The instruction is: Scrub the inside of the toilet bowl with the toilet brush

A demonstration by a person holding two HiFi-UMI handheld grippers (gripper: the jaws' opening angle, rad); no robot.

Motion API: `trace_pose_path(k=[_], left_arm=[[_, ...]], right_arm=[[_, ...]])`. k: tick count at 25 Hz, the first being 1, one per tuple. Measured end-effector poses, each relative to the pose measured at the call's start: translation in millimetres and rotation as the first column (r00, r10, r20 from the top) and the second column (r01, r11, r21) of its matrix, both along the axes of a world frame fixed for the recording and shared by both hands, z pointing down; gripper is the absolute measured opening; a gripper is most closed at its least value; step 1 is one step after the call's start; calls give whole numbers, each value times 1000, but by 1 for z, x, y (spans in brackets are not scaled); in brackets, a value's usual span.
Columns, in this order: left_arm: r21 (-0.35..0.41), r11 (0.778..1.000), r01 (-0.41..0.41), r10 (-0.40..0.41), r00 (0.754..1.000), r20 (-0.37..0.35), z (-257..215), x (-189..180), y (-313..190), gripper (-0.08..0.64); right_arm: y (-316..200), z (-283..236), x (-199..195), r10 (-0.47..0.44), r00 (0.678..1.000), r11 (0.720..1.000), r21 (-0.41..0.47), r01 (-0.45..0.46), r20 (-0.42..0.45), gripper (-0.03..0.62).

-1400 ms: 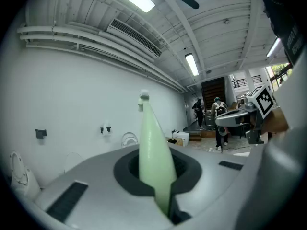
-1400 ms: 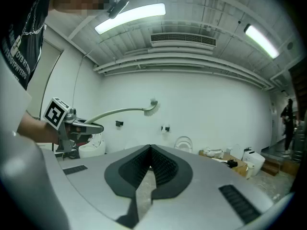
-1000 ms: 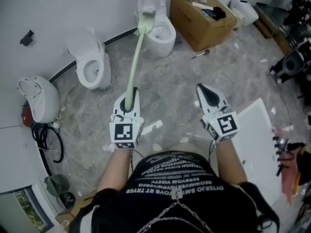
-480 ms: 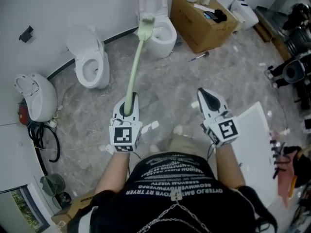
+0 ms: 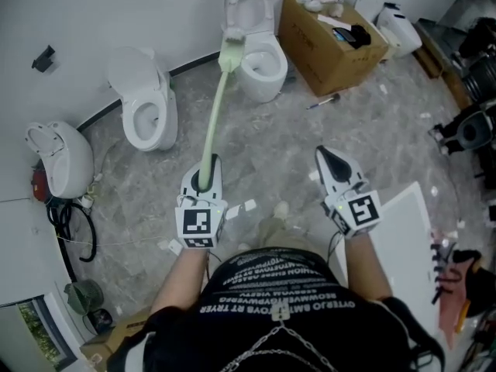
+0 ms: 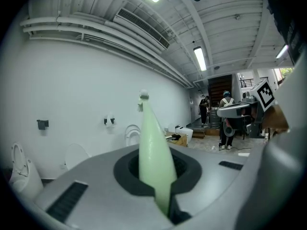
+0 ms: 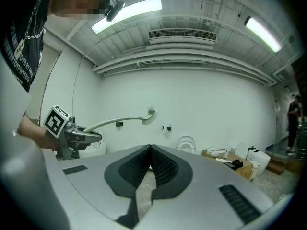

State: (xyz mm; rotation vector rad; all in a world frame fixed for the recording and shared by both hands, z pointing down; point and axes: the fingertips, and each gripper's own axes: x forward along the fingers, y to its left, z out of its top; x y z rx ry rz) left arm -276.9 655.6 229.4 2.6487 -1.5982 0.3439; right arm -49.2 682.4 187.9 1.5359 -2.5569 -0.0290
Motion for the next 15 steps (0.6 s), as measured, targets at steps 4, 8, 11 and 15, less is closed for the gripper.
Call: trace_pose_path(k=[4,8,11,15], left_arm=[[12,1000,0,0,1000,10,-5,16,-28,2],[8,1000,20,-20,1000,10,-5,27,-56,2],[1,999,35,-35,999,11,-4,34,-72,2],[-3,999,39,-39,999,14,-4,44,-91,2]], right_arm=[[-37,3,16,-17,1000,1000,-8,17,3,3],[-72,1,31,-37,999,999,-5,36,-22,3],[-91,0,40,-45,999,999,-11,45,-13,3],[-113,-2,49,-55,998,999,-1,55,-16,3]])
